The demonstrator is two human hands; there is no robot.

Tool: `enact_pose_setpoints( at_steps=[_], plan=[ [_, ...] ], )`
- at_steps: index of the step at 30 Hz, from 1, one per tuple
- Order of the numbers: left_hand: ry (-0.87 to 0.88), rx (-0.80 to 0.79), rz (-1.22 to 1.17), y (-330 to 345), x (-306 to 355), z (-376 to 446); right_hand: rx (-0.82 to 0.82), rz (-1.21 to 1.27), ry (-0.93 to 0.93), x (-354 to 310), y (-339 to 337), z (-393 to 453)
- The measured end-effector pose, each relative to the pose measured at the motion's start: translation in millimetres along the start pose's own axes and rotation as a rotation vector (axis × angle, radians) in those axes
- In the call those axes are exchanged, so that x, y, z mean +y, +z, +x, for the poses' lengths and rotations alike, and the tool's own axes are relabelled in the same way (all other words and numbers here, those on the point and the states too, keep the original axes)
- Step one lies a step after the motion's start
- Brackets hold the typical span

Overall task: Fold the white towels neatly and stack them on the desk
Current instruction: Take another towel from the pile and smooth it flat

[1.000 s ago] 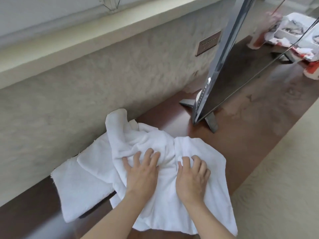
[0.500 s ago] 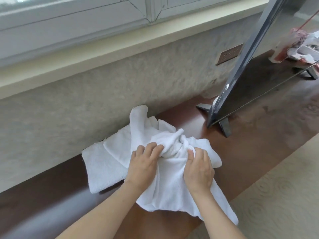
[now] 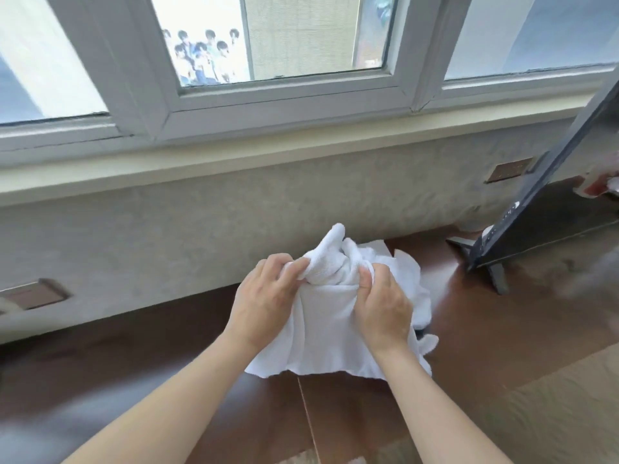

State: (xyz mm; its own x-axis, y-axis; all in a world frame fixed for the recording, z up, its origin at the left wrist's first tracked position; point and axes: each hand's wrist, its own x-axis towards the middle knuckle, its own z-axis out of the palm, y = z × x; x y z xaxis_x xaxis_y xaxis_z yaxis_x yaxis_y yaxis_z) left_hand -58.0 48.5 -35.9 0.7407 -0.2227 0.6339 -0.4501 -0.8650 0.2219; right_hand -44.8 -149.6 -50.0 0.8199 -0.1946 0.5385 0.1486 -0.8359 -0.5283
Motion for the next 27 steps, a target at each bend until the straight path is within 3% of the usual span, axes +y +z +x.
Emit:
enact_pose_setpoints(
  at_steps=[7, 11, 21, 24, 27],
  plan=[
    [-0.135, 0.037, 0.147, -138, -81, -108, -0.012, 0.052, -0.248, -144, 33, -81],
    [-0.180, 0.028, 0.275, -198, -130, -169, -0.124, 0.103, -0.352, -207, 67, -129],
    [-0.228, -0.044, 0.612, -241, -232, -255, -0.225, 0.111, -0.555, -304, 163, -172],
    [-0.392, -0.217, 0.573, -214, -255, -282, -0.358, 0.081, -0.556, -301, 198, -184],
    [-0.722, -0.661, 0.443, -179, -266, -317, -0.869, -0.040, -0.457, -281, 232, -204]
  ],
)
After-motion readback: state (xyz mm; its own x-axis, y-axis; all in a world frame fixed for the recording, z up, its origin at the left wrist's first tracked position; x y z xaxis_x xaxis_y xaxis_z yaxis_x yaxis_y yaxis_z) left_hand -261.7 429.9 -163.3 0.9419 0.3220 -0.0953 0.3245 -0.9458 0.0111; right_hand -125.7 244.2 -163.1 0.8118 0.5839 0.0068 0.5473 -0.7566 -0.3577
